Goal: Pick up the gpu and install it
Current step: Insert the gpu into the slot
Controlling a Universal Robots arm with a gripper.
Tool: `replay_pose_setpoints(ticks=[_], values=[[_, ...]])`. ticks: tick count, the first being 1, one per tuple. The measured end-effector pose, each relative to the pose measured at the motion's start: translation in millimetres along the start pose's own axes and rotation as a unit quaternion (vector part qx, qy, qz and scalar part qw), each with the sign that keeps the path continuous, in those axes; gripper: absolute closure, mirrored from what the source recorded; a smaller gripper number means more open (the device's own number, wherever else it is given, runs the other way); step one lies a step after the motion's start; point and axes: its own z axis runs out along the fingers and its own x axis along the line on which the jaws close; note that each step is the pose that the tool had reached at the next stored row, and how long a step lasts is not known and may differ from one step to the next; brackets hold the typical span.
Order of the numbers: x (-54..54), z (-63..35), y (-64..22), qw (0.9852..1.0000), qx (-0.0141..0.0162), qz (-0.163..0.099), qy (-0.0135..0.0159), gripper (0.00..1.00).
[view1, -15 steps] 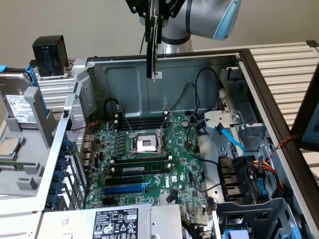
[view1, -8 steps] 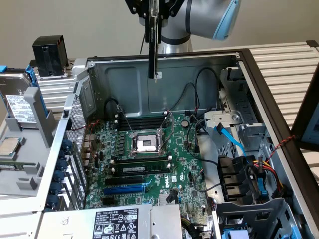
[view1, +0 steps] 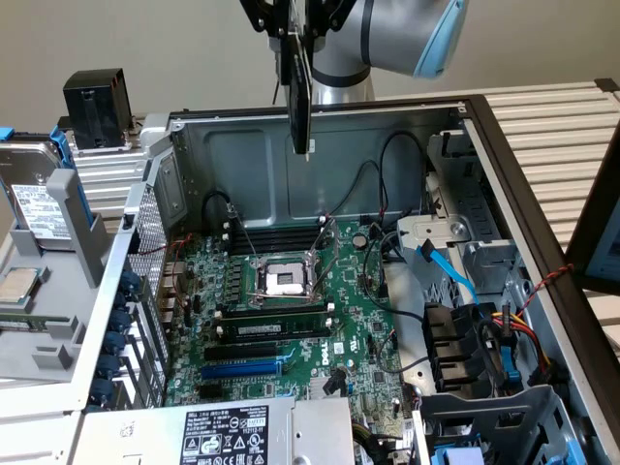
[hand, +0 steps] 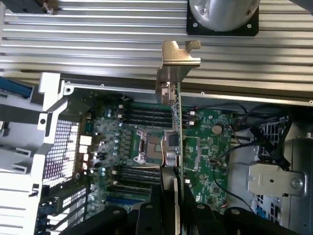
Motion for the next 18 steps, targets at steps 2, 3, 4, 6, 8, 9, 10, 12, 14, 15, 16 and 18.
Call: replay_pose_setpoints(ticks=[2, 3, 4, 6, 8, 9, 10, 12, 14, 15, 16, 18], values=[[0.0, 0.1, 0.0, 0.9998, 0.0012, -0.018, 0.0018, 0.72], [0.0, 0.1, 0.0, 0.9996, 0.0018, -0.027, 0.0027, 0.72], [0.0, 0.2, 0.0, 0.9994, 0.0023, -0.036, 0.0035, 0.72], [0.0, 0.2, 0.0, 0.9985, 0.0035, -0.054, 0.0053, 0.72], [0.0, 0.4, -0.1, 0.9974, 0.0045, -0.072, 0.0072, 0.72], [0.0, 0.4, -0.1, 0.9967, 0.0049, -0.081, 0.0080, 0.72], [0.0, 0.4, -0.1, 0.9959, 0.0053, -0.090, 0.0089, 0.72], [0.0, 0.5, -0.1, 0.9940, 0.0061, -0.108, 0.0106, 0.72], [0.0, 0.6, -0.1, 0.9919, 0.0069, -0.126, 0.0124, 0.72], [0.0, 0.7, -0.1, 0.9907, 0.0073, -0.135, 0.0132, 0.72], [-0.1, 0.7, -0.1, 0.9894, 0.0077, -0.144, 0.0141, 0.72], [0.0, 0.8, -0.1, 0.9867, 0.0085, -0.162, 0.0158, 0.72]])
